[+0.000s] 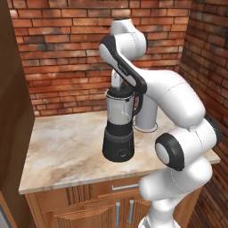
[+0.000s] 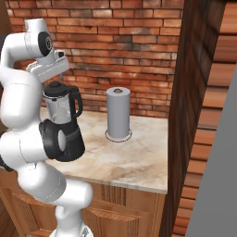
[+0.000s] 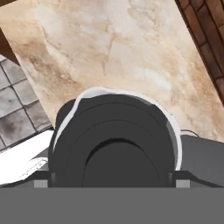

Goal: Open the blender lid, put the tangerine in the blender, close the lid, and start the blender.

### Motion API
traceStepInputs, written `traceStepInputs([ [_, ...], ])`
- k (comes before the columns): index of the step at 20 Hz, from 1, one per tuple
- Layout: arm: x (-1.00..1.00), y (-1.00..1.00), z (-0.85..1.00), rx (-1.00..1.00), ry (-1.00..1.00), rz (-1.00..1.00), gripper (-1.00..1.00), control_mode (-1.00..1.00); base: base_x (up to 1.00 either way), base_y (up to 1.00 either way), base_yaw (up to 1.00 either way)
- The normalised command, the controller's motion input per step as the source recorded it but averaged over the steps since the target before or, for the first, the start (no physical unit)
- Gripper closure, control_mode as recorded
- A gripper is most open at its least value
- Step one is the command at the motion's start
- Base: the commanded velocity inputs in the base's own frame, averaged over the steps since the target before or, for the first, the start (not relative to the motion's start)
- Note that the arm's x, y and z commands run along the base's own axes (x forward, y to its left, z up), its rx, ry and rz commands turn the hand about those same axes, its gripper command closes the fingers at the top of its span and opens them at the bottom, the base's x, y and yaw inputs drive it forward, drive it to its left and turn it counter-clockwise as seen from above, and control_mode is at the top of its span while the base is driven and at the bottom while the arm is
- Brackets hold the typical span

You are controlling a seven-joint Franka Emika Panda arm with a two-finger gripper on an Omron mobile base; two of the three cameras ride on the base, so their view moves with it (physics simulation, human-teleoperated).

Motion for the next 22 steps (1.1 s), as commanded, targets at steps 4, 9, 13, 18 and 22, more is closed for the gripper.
traceStepInputs([
  [4,-0.01,0.00,0.54,0.00,-0.09,0.00,-1.00,-1.00,0.00,0.00,0.00],
  [9,-0.26,0.00,0.64,0.00,-0.15,-0.01,-1.00,-1.00,0.00,0.00,0.00],
  [13,-0.64,0.00,0.44,0.00,-0.21,-0.08,-1.00,-1.00,0.00,0.00,0.00],
  [18,-0.80,0.00,0.05,0.00,-0.28,-0.22,-1.00,-1.00,0.00,0.00,0.00],
  [22,-0.83,0.00,-0.07,0.00,-0.27,-0.28,-1.00,-1.00,0.00,0.00,0.00],
])
